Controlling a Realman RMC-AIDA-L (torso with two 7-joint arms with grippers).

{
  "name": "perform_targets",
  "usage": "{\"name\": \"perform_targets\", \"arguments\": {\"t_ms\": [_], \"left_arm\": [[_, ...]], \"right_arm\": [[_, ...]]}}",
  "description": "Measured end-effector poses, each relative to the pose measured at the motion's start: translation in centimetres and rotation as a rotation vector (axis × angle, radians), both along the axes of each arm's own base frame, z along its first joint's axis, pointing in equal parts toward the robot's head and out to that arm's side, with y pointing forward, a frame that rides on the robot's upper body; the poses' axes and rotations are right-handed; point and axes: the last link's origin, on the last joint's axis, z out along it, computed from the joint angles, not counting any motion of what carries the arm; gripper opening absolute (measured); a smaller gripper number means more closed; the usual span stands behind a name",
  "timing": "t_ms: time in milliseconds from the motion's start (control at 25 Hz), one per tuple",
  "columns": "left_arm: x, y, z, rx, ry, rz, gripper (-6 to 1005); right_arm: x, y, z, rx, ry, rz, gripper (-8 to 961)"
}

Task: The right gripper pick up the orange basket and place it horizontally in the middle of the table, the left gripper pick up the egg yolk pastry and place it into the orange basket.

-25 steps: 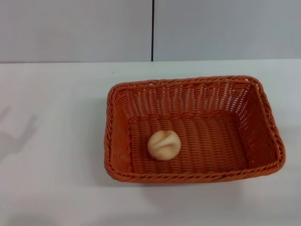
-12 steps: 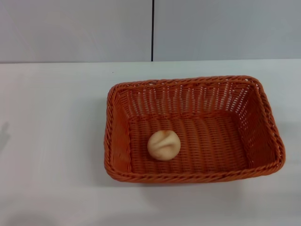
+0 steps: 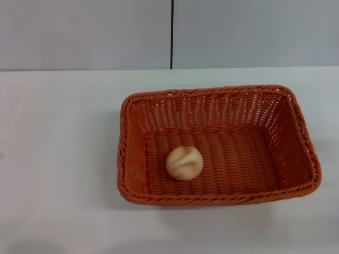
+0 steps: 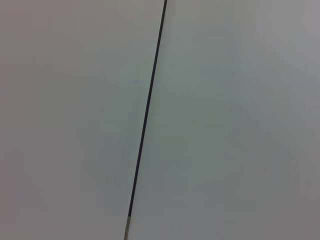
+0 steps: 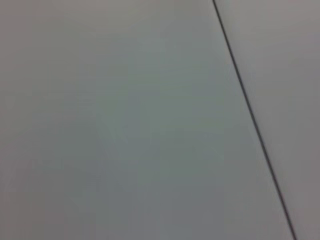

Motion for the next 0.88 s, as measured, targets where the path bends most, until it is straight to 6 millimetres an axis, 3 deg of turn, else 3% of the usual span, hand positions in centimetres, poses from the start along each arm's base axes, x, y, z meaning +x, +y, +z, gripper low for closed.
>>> {"name": "perform_targets", "arguments": {"t_ms": [440,680,880], "left_arm": [[-0.63,-0.60,0.26,0.037,0.013,0.049,826],[-0.43,-0.62,0.17,0.064,-0.008,0.045,826],[-0.32,-0.61,-0.02,0.081,-0.002,0.047,826]], "right_arm": [[0.13,-0.31,-0.14,0.027,-0.034,-0.018,686],[0.01,-0.33,-0.25,0.030,-0.024,-0.013,788],[-0.06,-0.40,-0.27,0.032,-0.021,-0.009,788]]}}
